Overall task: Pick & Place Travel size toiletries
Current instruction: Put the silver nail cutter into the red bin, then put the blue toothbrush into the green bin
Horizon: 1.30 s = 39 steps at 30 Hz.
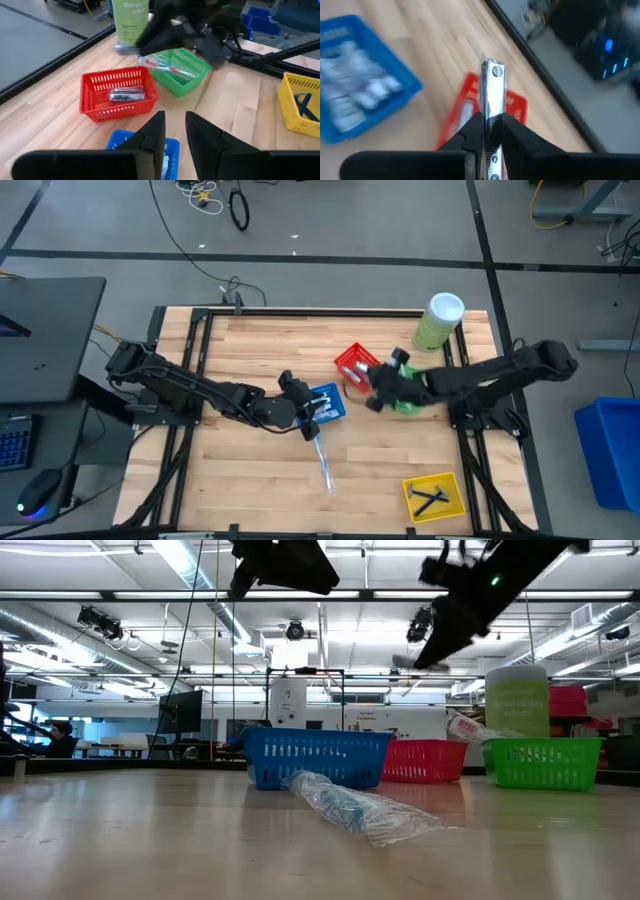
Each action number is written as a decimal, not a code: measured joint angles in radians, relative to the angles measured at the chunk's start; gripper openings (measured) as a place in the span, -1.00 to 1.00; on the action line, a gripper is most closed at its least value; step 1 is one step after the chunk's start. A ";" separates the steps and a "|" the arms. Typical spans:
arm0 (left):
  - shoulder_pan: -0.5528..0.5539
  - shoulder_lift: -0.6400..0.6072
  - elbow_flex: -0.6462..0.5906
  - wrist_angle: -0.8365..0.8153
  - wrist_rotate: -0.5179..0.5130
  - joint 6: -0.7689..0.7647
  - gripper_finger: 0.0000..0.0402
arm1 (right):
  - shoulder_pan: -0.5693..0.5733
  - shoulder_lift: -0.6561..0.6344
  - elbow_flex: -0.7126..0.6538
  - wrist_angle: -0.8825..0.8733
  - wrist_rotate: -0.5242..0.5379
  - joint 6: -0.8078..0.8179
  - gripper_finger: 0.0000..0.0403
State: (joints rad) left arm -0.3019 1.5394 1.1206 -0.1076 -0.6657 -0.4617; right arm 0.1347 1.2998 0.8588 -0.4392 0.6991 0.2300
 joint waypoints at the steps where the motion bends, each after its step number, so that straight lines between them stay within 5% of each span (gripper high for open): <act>1: 0.000 0.000 0.000 0.000 0.000 -0.006 -0.59 | -0.038 0.004 -0.011 0.014 -0.029 0.010 -0.74; 8: 0.000 0.000 0.000 0.000 0.000 -0.034 -0.59 | -0.233 0.045 -0.165 0.299 -0.214 0.009 -0.73; 13: 0.000 0.000 0.000 0.001 -0.012 -0.040 -0.59 | -0.277 0.056 -0.260 0.511 -0.240 -0.046 -0.68; 18: 0.000 0.000 0.000 0.001 -0.049 -0.058 -0.59 | -0.285 0.056 -0.292 0.540 -0.333 -0.018 -0.61; 28: 0.000 0.000 0.000 -0.007 -0.053 -0.057 -0.59 | -0.285 0.121 -0.320 0.579 -0.335 -0.019 -0.58; 39: 0.000 0.000 0.000 -0.007 -0.053 0.028 -0.59 | -0.260 0.152 -0.312 0.664 -0.334 -0.029 -0.28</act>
State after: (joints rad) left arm -0.3019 1.5394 1.1206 -0.1144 -0.7183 -0.4333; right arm -0.1257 1.4513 0.5467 0.2243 0.3648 0.2013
